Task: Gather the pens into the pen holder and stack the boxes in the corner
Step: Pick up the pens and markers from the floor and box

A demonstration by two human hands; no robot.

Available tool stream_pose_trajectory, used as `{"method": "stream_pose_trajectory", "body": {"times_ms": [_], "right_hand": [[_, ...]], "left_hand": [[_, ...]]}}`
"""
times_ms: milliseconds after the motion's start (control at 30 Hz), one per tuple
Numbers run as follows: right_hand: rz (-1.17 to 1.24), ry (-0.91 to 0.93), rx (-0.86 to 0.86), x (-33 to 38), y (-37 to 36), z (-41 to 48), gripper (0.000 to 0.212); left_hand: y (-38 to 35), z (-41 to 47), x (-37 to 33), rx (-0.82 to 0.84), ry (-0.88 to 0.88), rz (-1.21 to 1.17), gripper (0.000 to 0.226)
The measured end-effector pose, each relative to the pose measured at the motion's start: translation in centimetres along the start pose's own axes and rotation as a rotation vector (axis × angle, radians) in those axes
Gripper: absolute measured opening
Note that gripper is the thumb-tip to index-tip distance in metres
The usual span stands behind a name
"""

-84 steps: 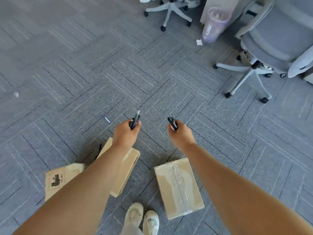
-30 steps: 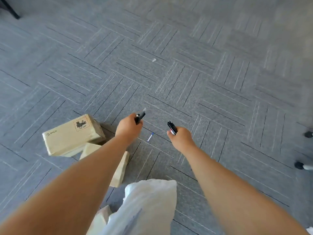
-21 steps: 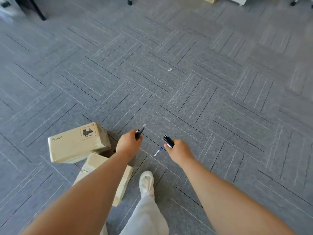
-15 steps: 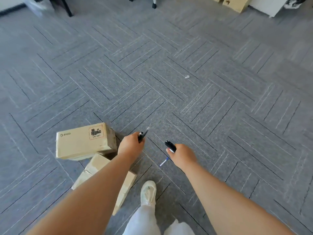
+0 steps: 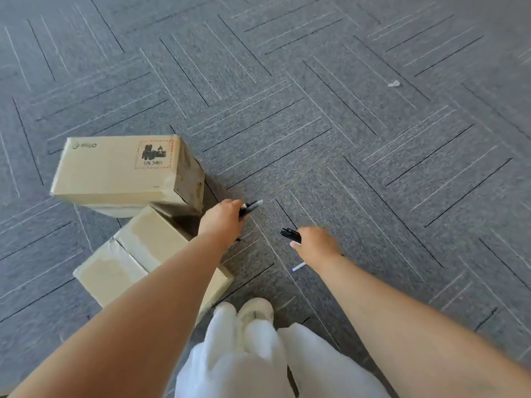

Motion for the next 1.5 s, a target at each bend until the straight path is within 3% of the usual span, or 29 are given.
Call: {"method": "stream_pose_trajectory", "body": {"times_ms": [200,367,500,767,867,1100,1267,1500], "right_hand": [[-0.127,0.031,0.072,-4.7,-10.6,4.1,0.016],[-0.219,0.111,0.108,-6.0,-16.1,6.6,0.024],[-0.261,0.132,0.164,-6.4,-19.2,8.0,0.032],[-0.364,0.192,0.217,-7.5,-21.2,9.9,0.027],[-0.296,0.209,0.219,-6.4,-20.5,10.3,0.018],[0.056,0.146,-0.001,-1.9,-16.3,12.8,0.021],[0.231,0.069,-0.146,-0.5,-14.6,14.2,0.044],[0.264,0.061,-0.197,0.4,-14.1,15.3,0.045]], "left_hand": [[-10.4,2.2,2.4,0.018,-0.006,0.029,0.024],[-16.9,2.6,3.0,0.068,-0.030,0.036,0.024],[-18.5,3.3,4.4,0.067,-0.032,0.058,0.024],[-21.6,4.3,6.2,0.147,-0.028,0.095,0.027],[-21.9,4.5,6.4,0.173,-0.024,0.114,0.028],[-22.1,6.7,8.7,0.235,0.082,0.208,0.027],[-23.2,8.3,10.2,0.357,0.069,0.358,0.042],[-25.6,8.5,11.7,0.493,-0.044,0.541,0.037]]}}
Point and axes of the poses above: each hand's wrist, its own z-axis towards the middle knuckle, its own y-axis out of the back of the hand, x = y × z, the point moved 9 cm from there along z, towards the middle knuckle, and after that the axes turned 13 degrees about -x, right-handed, at the moved point
